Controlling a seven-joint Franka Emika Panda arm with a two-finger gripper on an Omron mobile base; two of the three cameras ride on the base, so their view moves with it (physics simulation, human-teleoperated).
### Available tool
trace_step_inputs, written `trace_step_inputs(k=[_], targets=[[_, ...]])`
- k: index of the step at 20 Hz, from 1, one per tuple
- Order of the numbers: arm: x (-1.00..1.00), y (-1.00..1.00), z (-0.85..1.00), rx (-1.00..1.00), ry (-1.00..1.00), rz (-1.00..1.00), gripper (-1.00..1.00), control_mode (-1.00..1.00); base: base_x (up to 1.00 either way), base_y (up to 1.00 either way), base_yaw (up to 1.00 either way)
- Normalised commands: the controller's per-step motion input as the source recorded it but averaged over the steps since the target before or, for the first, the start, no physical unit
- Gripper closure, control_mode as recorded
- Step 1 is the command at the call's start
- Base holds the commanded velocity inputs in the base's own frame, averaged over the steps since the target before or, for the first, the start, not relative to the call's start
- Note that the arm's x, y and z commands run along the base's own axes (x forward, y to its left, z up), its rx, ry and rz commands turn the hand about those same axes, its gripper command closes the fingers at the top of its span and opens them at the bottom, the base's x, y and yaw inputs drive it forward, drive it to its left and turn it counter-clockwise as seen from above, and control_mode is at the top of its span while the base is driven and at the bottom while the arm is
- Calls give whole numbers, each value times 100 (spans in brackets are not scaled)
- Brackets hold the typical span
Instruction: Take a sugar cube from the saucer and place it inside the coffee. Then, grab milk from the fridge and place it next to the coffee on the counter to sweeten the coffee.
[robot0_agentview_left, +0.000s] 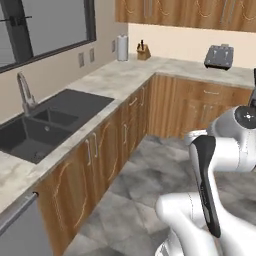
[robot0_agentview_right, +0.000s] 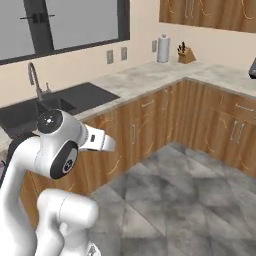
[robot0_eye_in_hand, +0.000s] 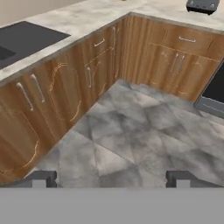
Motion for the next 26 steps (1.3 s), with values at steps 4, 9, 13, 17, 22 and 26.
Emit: trace_step_inputs(k=[4,9,13,17,22,26], targets=[[0,0,0,0,0,0,-100,100,86,-38,-52],[0,0,0,0,0,0,-100,100,48,-28,-65],[0,0,0,0,0,0,-100,100,29,-26,-72],[0,0,0,0,0,0,-100,100,36,-22,-69],[0,0,0,0,0,0,-100,100,61,-9,-63],[0,0,0,0,0,0,-100,100,88,-6,-52]])
